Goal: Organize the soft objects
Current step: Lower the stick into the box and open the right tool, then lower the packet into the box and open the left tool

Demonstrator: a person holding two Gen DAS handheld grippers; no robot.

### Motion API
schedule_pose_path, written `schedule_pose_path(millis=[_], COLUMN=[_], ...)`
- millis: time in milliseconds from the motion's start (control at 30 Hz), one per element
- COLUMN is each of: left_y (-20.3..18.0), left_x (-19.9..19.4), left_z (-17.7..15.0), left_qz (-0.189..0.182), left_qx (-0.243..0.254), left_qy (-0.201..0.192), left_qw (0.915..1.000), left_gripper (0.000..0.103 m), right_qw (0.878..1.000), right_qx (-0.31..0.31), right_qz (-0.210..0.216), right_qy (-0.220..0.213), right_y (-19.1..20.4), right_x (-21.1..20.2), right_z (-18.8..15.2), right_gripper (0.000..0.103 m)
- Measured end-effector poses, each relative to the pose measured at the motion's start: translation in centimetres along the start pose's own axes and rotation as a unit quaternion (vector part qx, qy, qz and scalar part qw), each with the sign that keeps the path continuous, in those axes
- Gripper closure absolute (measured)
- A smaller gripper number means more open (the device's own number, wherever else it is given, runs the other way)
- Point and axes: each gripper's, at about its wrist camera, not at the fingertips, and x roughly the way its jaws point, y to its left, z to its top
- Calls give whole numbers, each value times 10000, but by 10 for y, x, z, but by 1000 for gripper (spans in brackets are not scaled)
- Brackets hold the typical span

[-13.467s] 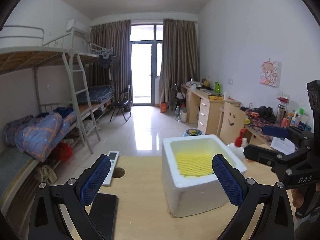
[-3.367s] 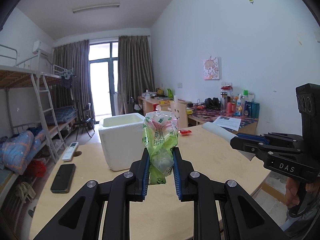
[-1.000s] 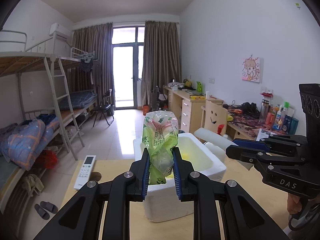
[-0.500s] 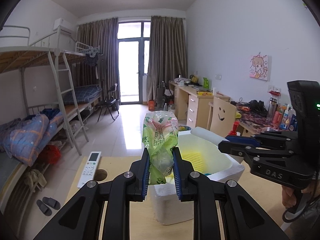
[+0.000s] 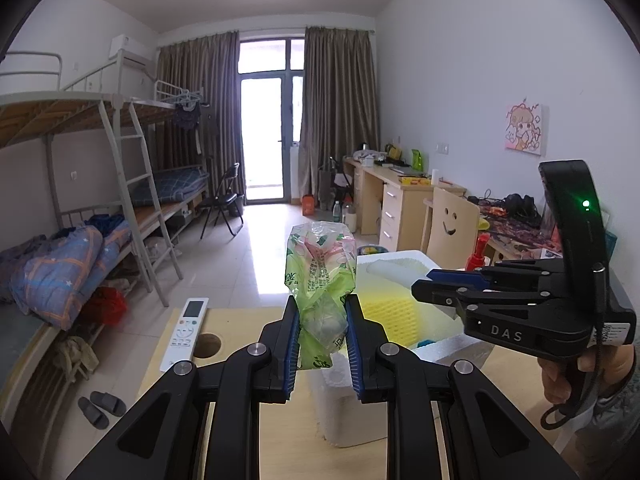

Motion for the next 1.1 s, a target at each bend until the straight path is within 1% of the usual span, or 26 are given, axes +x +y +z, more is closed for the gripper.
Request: schedule_pose_path(millis=[67, 100, 133, 167, 200, 233, 300, 467, 633, 800, 867, 967, 1100], left_y=[0, 0, 0, 0, 0, 0, 0, 0, 1, -4, -6, -7, -14], left_x=[1, 1, 1, 2, 2, 2, 3, 4, 7, 13, 16, 20, 27], left_z=[0, 0, 1, 1, 2, 2, 2, 4, 8, 12, 14, 15, 18], left_qz=[-10, -1, 0, -2, -1, 2, -3, -18, -80, -154, -184, -223, -318], left_qx=[11, 11, 10, 19, 17, 15, 16, 31, 2, 33, 43, 41, 116], left_qy=[5, 19, 23, 34, 33, 34, 53, 68, 78, 96, 108, 128, 174], left_qw=[10000, 10000, 10000, 10000, 10000, 10000, 10000, 10000, 9999, 9998, 9998, 9997, 9993], left_gripper=[81, 81, 81, 81, 81, 81, 81, 81, 81, 81, 81, 81, 81], right_qw=[10000, 9999, 9999, 9999, 9999, 9998, 9996, 9995, 9990, 9984, 9980, 9974, 9967], right_qx=[21, 35, 49, 71, 115, 135, 161, 113, 86, 30, 96, 193, 221], right_qz=[-57, -96, -112, -113, -115, -117, -147, -153, -254, -353, -344, -328, -408], right_qy=[21, 28, 39, 39, -16, -73, -163, -240, -359, -446, -518, -608, -667], right_y=[-1, -2, -2, -4, -6, -6, -7, -4, -3, -4, -7, -11, -13], right_x=[1, 2, 2, 3, 1, -2, -8, -17, -29, -42, -48, -54, -60], right_z=[0, 1, 0, 1, 1, 1, 2, 3, 3, 2, 2, 2, -2], right_gripper=[77, 70, 53, 45, 34, 29, 26, 25, 20, 18, 16, 10, 4])
